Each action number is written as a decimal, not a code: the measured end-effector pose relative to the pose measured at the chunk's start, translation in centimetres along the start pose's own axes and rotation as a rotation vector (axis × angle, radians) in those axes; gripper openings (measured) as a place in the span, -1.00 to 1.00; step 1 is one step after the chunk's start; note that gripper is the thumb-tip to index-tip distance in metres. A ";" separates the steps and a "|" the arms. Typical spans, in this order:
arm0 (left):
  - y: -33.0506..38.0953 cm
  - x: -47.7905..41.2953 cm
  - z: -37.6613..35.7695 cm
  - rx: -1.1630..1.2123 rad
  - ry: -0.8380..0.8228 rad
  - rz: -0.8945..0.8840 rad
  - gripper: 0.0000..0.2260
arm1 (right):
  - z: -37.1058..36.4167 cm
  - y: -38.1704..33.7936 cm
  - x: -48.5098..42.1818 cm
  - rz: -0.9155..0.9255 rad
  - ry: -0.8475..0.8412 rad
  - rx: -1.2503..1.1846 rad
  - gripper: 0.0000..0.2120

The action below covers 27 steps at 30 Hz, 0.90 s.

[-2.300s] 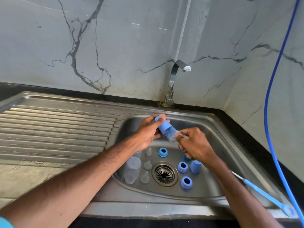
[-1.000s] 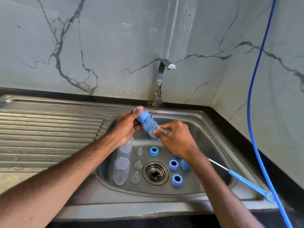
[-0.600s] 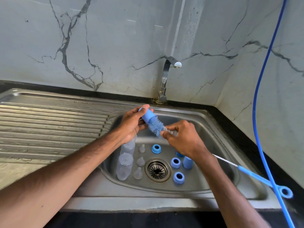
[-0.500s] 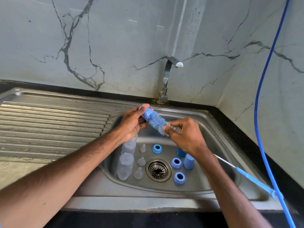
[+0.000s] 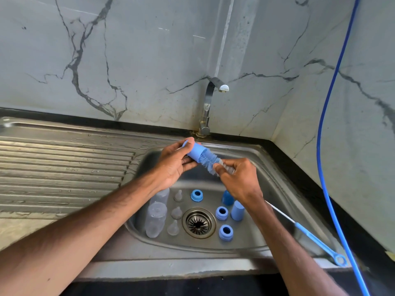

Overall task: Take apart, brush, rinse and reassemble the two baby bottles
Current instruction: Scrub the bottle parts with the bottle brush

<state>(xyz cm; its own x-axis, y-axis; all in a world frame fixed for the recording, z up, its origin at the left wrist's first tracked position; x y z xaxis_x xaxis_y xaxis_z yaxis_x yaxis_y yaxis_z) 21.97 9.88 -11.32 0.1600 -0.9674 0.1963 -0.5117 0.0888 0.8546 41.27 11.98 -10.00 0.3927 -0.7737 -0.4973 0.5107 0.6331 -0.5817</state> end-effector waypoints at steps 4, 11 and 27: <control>0.8 -0.1 1.3 0.015 0.088 -0.034 -0.62 | -0.9 -1.1 0.6 0.119 -0.148 -0.058 -0.92; -0.3 0.6 -0.7 -0.076 -0.053 0.019 -0.66 | 0.8 0.2 -0.1 -0.001 -0.018 -0.010 -0.77; 0.6 0.3 1.1 -0.007 -0.008 -0.058 -0.80 | -0.1 -1.4 0.4 0.101 -0.171 -0.173 -0.82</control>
<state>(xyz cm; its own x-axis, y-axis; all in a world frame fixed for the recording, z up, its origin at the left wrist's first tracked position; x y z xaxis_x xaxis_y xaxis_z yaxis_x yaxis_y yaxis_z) 20.77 9.35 -11.27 0.1823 -0.9730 0.1419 -0.4962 0.0335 0.8676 40.62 10.75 -9.50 0.5661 -0.6904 -0.4505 0.3299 0.6905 -0.6437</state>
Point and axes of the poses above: each hand's wrist, its own x-axis away from the middle knuckle, its own z-axis out of the back of the hand, y = z × x, the point moved 2 cm from there along -x, towards the middle knuckle, and after that the axes turned 13 degrees about z, right-handed, at the moved point
